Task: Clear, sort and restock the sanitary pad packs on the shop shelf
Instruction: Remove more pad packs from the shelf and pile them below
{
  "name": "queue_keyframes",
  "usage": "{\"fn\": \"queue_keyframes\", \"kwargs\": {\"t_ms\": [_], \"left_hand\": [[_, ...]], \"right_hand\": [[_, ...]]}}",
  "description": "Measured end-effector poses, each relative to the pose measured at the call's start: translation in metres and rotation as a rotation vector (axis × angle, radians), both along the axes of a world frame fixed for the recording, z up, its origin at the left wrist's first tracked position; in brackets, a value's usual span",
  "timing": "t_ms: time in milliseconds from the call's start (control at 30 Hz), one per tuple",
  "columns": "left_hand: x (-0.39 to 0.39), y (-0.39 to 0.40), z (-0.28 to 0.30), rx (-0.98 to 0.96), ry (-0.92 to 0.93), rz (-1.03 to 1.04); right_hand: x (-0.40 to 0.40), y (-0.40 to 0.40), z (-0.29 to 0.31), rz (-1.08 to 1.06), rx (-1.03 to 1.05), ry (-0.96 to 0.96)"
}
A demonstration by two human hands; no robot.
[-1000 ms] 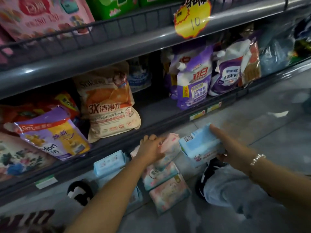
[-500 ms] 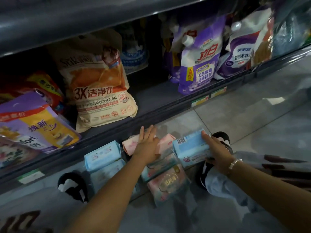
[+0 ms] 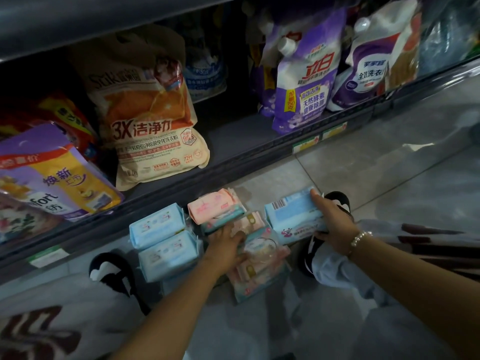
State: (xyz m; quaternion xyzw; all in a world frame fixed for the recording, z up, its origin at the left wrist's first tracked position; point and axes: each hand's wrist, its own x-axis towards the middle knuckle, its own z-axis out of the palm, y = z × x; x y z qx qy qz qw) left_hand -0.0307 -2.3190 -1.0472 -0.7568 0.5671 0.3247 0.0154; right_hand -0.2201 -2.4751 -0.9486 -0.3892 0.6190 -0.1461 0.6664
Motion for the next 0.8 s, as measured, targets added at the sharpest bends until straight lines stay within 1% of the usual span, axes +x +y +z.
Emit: {"fn": "queue_keyframes", "kwargs": {"t_ms": [100,200,300,333,400,500,633,700,800], "left_hand": [[-0.013,-0.001,-0.004,0.01,0.068,0.152],[-0.029,-0.001,-0.008,-0.005,0.042,0.145],[-0.034,0.0,-0.013,-0.041,0.059,0.139],[-0.034,0.0,-0.013,-0.049,0.039,0.114],[-0.03,0.002,-0.011,-0.048,-0.057,0.049],[-0.014,0.009,-0.009,-0.069,-0.195,0.061],[0.001,0.014,-0.003,-0.084,-0.204,0.116],[0.005,0.013,0.004,-0.211,-0.169,0.163],[0.013,0.004,0.009,-0.51,-0.236,0.32]], "right_hand": [[-0.002,0.001,-0.009,0.023,-0.024,0.042],[-0.003,0.002,-0.015,0.044,-0.041,0.073],[-0.002,0.002,-0.018,0.061,-0.023,0.093],[-0.001,0.002,-0.018,0.066,-0.022,0.101],[0.0,0.001,-0.019,0.08,-0.023,0.112],[0.002,-0.001,-0.018,0.087,-0.022,0.106],[0.003,0.001,-0.015,0.084,-0.008,0.073],[0.005,0.004,-0.013,0.088,-0.01,0.064],[0.006,0.008,-0.014,0.083,0.001,0.055]]}}
